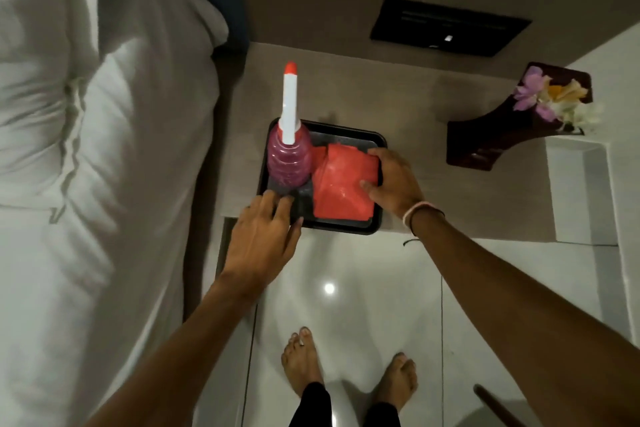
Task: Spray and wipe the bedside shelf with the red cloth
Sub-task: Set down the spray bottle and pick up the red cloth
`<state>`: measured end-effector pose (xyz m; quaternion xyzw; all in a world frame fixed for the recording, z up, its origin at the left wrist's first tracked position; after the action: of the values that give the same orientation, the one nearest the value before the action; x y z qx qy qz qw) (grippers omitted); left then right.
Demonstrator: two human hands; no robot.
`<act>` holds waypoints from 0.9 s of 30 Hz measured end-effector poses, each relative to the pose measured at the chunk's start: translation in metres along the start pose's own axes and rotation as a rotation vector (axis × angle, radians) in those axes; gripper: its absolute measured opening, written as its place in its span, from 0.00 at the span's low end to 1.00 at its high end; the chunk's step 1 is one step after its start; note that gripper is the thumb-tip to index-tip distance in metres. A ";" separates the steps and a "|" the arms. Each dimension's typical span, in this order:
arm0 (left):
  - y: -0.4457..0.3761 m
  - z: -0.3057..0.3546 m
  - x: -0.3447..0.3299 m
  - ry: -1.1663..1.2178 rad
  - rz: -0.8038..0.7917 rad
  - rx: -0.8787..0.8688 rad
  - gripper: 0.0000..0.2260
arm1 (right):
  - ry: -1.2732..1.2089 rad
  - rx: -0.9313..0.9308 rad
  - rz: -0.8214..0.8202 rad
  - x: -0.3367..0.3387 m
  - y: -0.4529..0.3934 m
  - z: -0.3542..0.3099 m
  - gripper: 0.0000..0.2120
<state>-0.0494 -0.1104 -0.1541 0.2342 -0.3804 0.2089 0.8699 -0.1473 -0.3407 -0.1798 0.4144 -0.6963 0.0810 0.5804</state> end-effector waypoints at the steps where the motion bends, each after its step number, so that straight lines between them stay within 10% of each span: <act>1: -0.007 0.007 -0.008 0.106 -0.026 0.061 0.18 | 0.008 0.000 -0.032 0.001 -0.004 0.002 0.31; 10: -0.072 0.041 -0.054 0.659 0.108 0.615 0.25 | -0.072 0.033 -0.036 -0.011 -0.004 0.025 0.28; 15: -0.080 0.059 -0.066 0.823 0.300 0.812 0.25 | -0.625 -0.082 -0.031 -0.007 0.008 0.044 0.25; 21: -0.077 0.087 -0.071 1.325 0.230 0.595 0.15 | -1.307 -0.428 -0.130 -0.001 0.053 0.084 0.17; 27: -0.061 0.151 -0.088 1.190 -0.206 0.411 0.16 | -1.875 -0.268 -0.366 -0.006 0.104 0.110 0.26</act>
<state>-0.1567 -0.2606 -0.1459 0.2754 0.2402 0.2872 0.8854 -0.2986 -0.3361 -0.1816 0.3429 -0.8051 -0.4549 -0.1653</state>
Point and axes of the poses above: each hand's wrist, its own y-axis away from the middle knuckle, its own x-axis out of the back of the hand, z = x × y, the point moved 4 cm from there along -y, towards the middle knuckle, and after that the axes turned 15 degrees about y, right-handed, at the moved point
